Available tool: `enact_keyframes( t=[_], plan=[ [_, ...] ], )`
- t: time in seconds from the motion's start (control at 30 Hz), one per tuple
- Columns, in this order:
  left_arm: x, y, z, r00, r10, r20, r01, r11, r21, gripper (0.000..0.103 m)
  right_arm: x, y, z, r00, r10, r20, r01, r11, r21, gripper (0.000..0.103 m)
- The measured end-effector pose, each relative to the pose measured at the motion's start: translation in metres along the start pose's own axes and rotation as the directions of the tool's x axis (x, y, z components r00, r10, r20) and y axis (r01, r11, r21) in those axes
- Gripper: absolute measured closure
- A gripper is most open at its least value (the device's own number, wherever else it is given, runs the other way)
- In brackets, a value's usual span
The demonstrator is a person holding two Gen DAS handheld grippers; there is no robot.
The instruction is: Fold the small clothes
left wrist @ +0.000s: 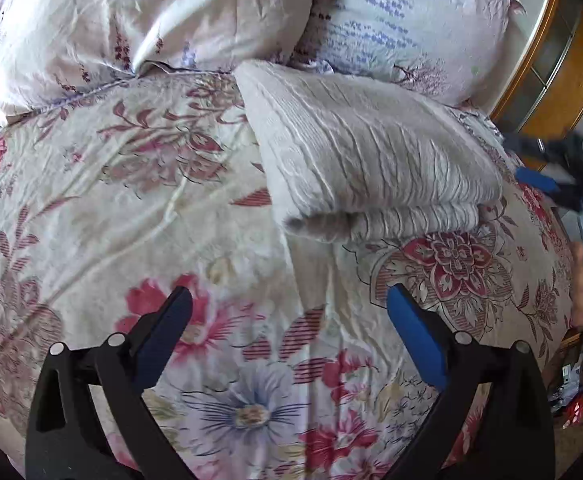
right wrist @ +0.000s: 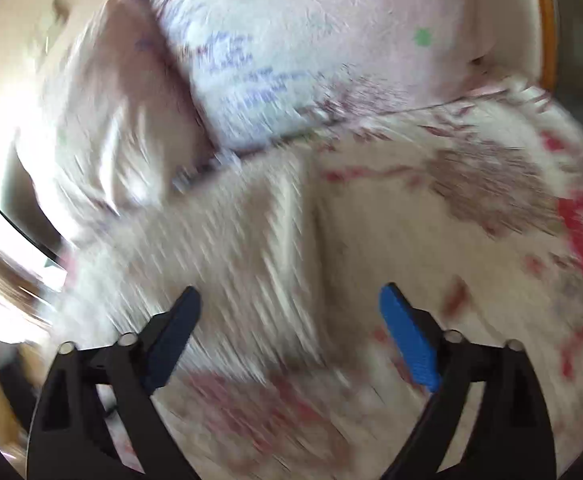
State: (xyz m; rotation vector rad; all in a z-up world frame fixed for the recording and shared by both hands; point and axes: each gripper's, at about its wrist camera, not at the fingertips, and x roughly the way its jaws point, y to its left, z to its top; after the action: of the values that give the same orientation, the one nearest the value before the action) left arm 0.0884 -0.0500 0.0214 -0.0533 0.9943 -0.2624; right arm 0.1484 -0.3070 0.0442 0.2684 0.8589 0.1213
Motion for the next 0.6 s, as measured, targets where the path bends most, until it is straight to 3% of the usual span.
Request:
enact_keyframes(
  t=[0.1, 0.13, 0.27, 0.4, 0.6],
  plan=[
    [0.011, -0.010, -0.001, 0.999, 0.047, -0.001, -0.047, 0.999, 0.007, 0.005, -0.001, 0.012, -0.035, 0.981, -0.192, 0.012, 0.192, 0.977, -0.097, 0.001],
    [0.015, -0.012, -0.001, 0.998, 0.070, -0.005, -0.070, 0.998, -0.002, 0.005, -0.003, 0.009, -0.047, 0.977, -0.211, -0.022, 0.207, 0.971, -0.124, 0.001],
    [0.023, -0.015, 0.001, 0.994, 0.110, -0.004, -0.110, 0.994, -0.014, 0.002, 0.018, 0.017, -0.062, 0.976, -0.200, -0.089, 0.184, 0.970, -0.160, 0.001],
    [0.030, -0.023, -0.002, 0.983, 0.185, -0.007, -0.184, 0.982, 0.041, 0.002, 0.027, 0.022, -0.069, 0.971, -0.201, -0.126, 0.176, 0.966, -0.187, 0.001],
    [0.026, -0.021, -0.008, 0.981, 0.188, 0.040, -0.189, 0.981, 0.040, 0.002, 0.027, 0.021, -0.072, 0.975, -0.198, -0.104, 0.177, 0.967, -0.185, 0.001]
  ],
)
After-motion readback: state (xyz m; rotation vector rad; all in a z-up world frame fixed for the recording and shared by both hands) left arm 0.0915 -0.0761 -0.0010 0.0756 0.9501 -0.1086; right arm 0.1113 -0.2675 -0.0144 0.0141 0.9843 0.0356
